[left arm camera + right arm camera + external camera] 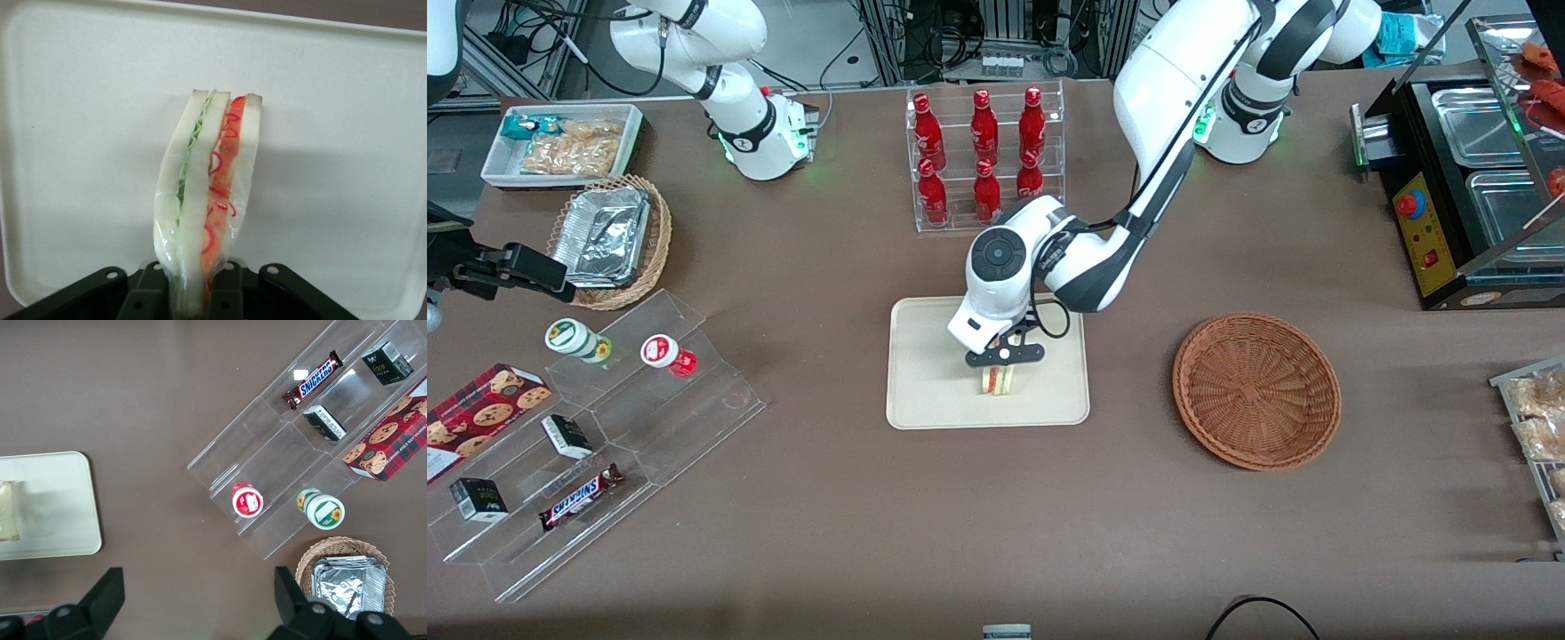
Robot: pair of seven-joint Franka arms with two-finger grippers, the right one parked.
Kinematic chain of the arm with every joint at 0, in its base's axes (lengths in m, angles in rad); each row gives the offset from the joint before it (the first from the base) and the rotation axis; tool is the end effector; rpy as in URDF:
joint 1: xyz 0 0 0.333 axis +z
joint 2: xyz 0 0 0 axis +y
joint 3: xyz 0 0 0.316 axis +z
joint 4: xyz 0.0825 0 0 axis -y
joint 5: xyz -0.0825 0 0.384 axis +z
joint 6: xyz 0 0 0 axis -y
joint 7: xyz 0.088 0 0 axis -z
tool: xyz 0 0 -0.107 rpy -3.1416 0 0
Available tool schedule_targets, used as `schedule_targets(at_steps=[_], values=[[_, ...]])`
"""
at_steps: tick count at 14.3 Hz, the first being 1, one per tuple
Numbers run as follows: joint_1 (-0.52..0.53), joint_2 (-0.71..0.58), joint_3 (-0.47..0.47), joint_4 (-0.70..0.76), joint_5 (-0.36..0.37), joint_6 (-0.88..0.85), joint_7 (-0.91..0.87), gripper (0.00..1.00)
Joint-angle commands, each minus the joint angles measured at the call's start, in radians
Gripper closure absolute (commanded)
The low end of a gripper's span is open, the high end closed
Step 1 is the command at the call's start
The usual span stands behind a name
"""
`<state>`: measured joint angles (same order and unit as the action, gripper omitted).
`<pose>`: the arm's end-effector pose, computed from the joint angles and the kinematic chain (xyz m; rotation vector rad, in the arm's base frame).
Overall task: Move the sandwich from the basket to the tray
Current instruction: 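Lower the sandwich onto the tray and open the left gripper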
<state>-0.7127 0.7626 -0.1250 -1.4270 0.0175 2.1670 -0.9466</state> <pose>0.4980 -0.5263 0.2431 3.1010 0.2058 -0.1039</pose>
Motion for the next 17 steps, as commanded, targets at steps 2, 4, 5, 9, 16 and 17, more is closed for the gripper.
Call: schedule_targets(at_steps=[2, 4, 5, 9, 16, 17], values=[[-0.03, 0.067, 0.013, 0.094, 0.001, -0.029, -0.09, 0.94], [-0.04, 0.07, 0.013, 0.094, 0.001, -0.027, -0.097, 0.9], [-0.039, 0.069, 0.013, 0.094, 0.001, -0.027, -0.094, 0.73], [-0.044, 0.02, 0.016, 0.089, 0.03, -0.055, -0.08, 0.0], [-0.005, -0.13, 0.071, 0.074, 0.058, -0.309, -0.11, 0.0], [0.031, -0.17, 0.071, 0.045, 0.058, -0.322, -0.101, 0.0]])
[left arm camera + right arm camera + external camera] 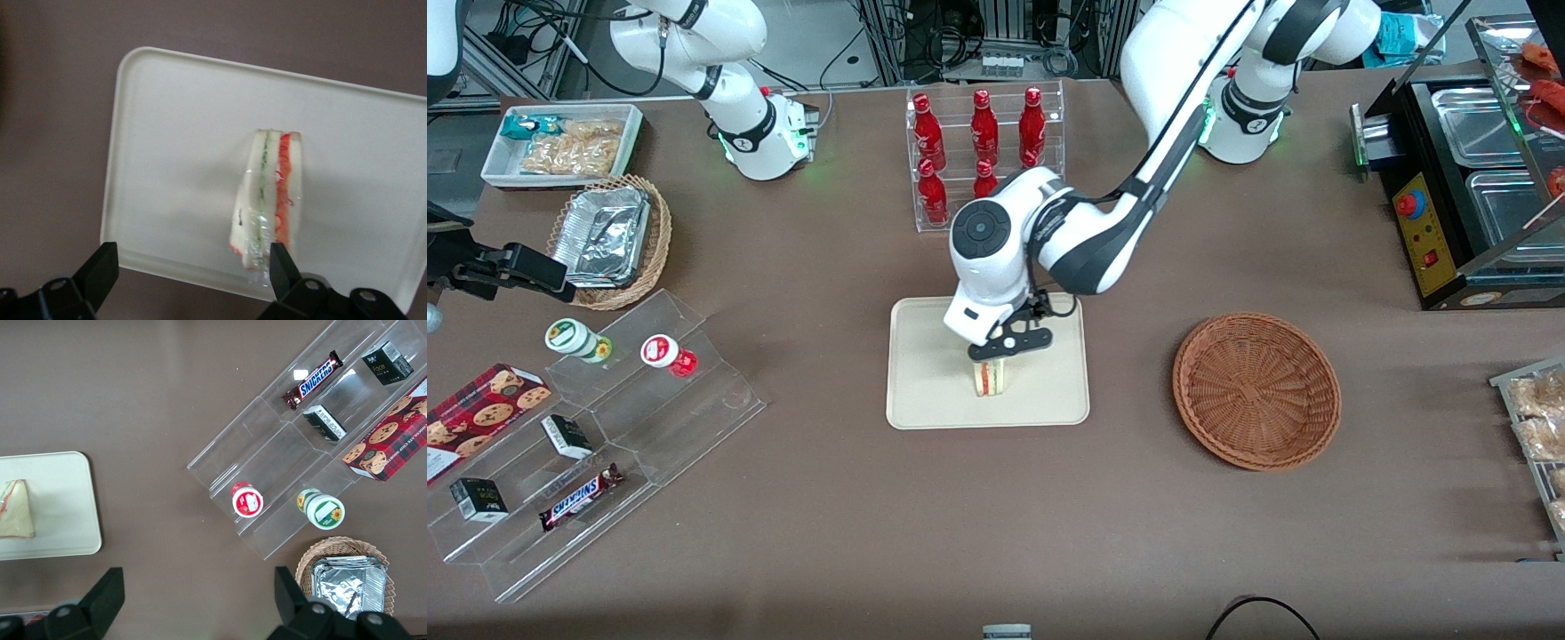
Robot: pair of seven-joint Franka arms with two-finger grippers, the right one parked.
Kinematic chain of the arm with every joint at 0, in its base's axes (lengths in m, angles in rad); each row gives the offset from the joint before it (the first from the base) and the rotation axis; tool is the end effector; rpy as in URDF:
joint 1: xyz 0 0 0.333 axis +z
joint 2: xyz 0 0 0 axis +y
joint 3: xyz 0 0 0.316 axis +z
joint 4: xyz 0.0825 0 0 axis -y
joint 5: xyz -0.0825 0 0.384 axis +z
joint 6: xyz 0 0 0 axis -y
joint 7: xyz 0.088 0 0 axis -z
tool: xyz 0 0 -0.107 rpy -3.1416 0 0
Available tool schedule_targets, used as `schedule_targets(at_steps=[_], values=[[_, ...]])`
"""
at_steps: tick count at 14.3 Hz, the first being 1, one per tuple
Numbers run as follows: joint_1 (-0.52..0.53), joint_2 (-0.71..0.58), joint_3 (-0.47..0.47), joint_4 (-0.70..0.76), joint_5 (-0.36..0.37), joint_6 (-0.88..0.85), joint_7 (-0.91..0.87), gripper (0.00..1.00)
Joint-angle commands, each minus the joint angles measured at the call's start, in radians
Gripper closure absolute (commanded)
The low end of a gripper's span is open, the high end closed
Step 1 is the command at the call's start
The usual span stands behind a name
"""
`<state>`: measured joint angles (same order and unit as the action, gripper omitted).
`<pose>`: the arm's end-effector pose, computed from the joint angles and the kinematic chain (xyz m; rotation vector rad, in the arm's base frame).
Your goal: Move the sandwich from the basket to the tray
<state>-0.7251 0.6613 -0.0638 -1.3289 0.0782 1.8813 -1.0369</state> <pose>0.5179 -0.4994 0.3355 -3.0153 -0.3504 0.0599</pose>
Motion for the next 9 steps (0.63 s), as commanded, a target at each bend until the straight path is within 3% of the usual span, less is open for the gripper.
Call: schedule_targets(at_steps=[1, 6, 9], values=[[0.074, -0.103, 0.009, -0.106, -0.003, -0.027, 0.003, 0.0], [0.194, -0.254, 0.007, -0.301, -0.006, -0.01, 0.199, 0.0], [0.3, -0.368, 0.007, -0.409, -0.066, -0.017, 0.392, 0.0]])
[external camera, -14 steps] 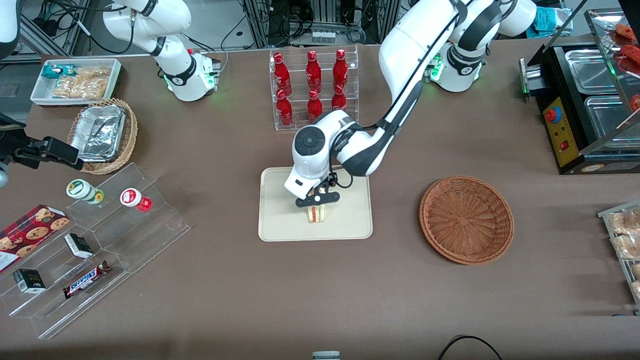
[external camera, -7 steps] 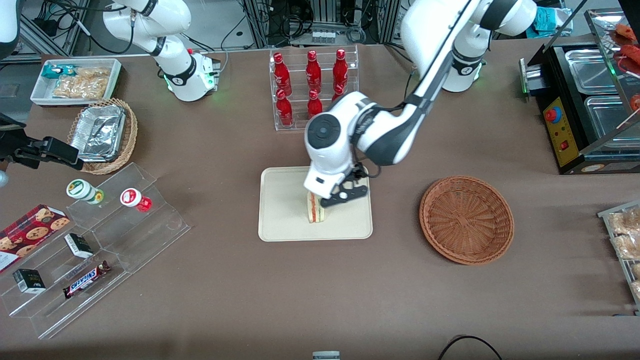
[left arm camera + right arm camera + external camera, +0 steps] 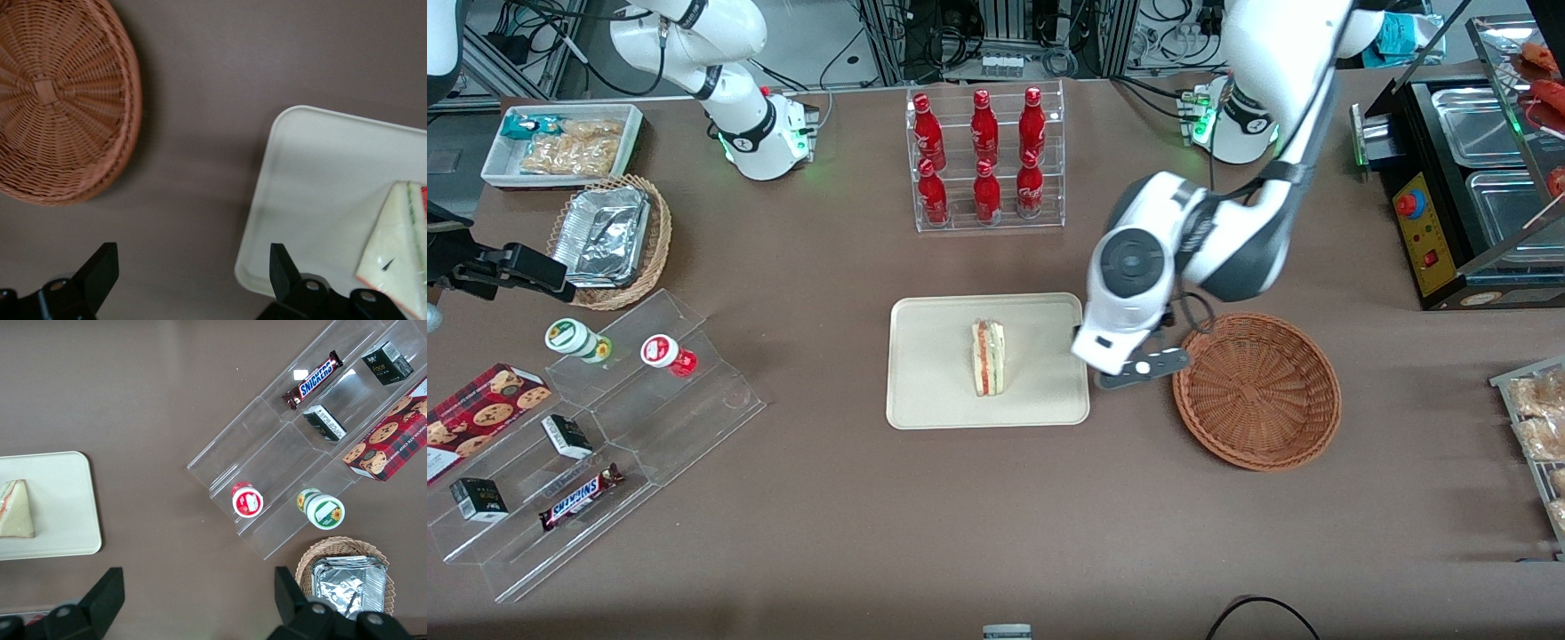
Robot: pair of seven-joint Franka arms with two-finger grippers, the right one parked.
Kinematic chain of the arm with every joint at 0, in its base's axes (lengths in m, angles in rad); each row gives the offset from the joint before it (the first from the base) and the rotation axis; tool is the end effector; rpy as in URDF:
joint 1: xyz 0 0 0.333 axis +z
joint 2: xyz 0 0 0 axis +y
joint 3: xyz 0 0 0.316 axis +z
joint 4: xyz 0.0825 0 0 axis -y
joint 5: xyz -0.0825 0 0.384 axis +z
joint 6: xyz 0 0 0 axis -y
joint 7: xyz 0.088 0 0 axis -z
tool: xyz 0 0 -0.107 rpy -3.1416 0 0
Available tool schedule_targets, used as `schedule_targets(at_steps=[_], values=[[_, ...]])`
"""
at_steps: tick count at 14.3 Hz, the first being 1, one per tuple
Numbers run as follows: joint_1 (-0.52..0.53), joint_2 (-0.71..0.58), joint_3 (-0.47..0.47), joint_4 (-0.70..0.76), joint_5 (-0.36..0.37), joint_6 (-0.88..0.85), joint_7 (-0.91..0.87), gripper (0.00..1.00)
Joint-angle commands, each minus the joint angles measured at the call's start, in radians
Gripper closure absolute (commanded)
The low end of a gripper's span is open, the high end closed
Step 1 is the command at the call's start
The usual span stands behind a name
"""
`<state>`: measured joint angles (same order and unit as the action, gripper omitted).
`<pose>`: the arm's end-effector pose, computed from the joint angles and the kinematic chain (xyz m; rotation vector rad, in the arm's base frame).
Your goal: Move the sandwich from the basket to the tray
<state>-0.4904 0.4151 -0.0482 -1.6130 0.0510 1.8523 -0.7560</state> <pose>0.5634 -0.3280 0.3729 -2.9929 -0.3023 0.1854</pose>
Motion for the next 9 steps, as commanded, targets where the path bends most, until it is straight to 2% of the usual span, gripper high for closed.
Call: schedule_targets(at_steps=[1, 4, 9], values=[[0.103, -0.156, -0.009, -0.151, -0.042, 0.002, 0.163, 0.0], [0.205, -0.257, -0.009, -0.235, -0.043, -0.033, 0.327, 0.0], [0.361, -0.396, -0.005, -0.235, -0.094, -0.206, 0.597, 0.0]])
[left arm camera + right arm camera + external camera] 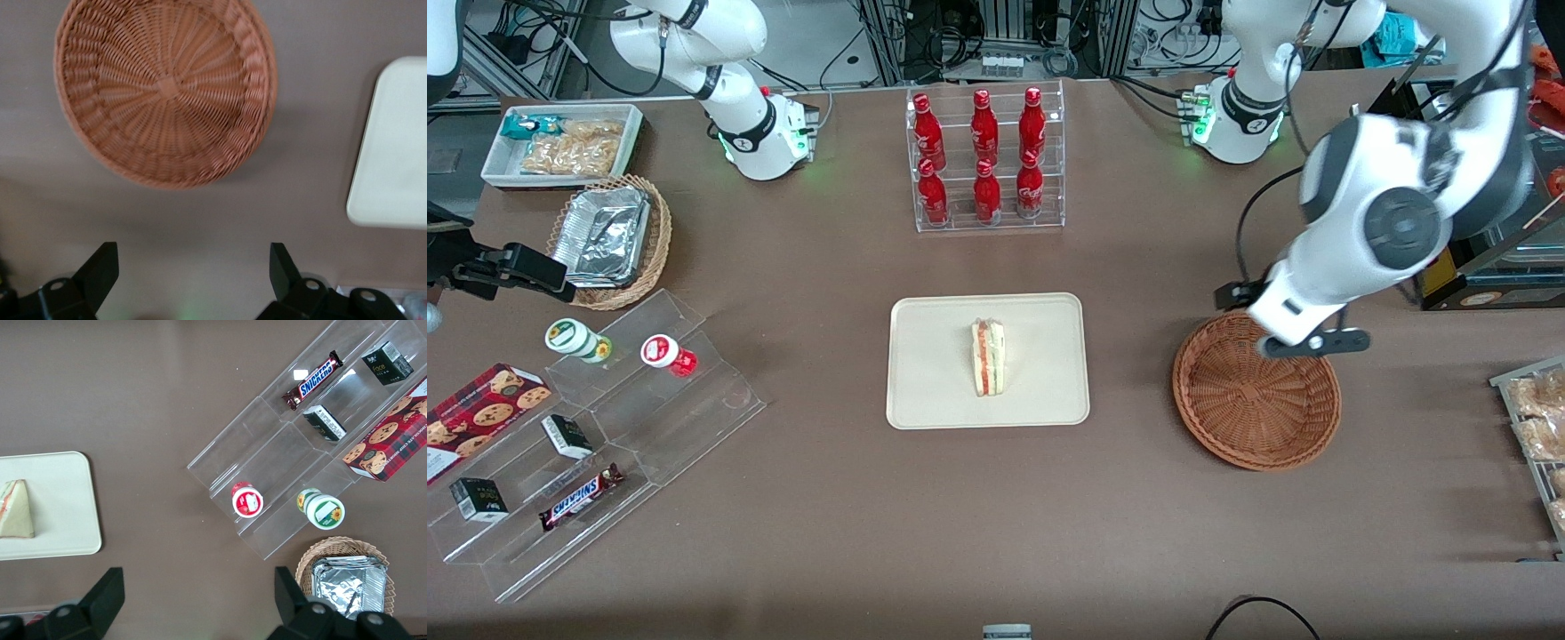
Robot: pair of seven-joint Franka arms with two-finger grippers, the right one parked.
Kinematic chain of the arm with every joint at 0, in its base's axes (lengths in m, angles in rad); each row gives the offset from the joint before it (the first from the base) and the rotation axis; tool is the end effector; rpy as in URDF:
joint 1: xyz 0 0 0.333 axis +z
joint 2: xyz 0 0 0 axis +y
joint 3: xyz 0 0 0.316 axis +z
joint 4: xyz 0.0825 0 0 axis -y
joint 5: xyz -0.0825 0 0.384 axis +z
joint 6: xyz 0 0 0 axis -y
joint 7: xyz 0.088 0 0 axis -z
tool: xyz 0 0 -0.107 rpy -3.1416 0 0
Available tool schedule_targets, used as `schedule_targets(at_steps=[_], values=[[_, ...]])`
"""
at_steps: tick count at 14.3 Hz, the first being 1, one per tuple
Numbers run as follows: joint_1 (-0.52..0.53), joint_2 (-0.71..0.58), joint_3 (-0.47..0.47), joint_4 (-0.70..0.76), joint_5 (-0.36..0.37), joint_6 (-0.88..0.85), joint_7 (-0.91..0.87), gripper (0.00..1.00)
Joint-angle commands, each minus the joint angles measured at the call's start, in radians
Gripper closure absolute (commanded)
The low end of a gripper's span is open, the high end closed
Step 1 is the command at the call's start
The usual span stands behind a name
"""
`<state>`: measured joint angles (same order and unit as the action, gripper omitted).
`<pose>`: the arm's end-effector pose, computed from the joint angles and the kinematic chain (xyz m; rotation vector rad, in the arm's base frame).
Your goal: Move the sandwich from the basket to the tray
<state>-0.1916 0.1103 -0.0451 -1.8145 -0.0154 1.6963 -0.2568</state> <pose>0.5511 -0.1336 0.4582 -3.0852 -0.0362 0.3507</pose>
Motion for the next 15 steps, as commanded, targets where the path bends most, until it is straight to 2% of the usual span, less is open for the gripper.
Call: schedule_targets(at_steps=[1, 4, 6, 10, 13, 15], values=[[0.095, -0.119, -0.01, -0.032, -0.028, -0.082, 0.147, 0.0], [0.171, -0.19, -0.009, -0.029, -0.024, -0.119, 0.279, 0.0], [0.201, -0.201, -0.009, 0.019, -0.012, -0.139, 0.304, 0.0], [0.221, -0.185, -0.002, 0.116, 0.002, -0.129, 0.295, 0.0], [0.221, -0.114, -0.004, 0.213, 0.034, -0.13, 0.291, 0.0], [0.221, -0.113, -0.004, 0.219, 0.032, -0.13, 0.292, 0.0]])
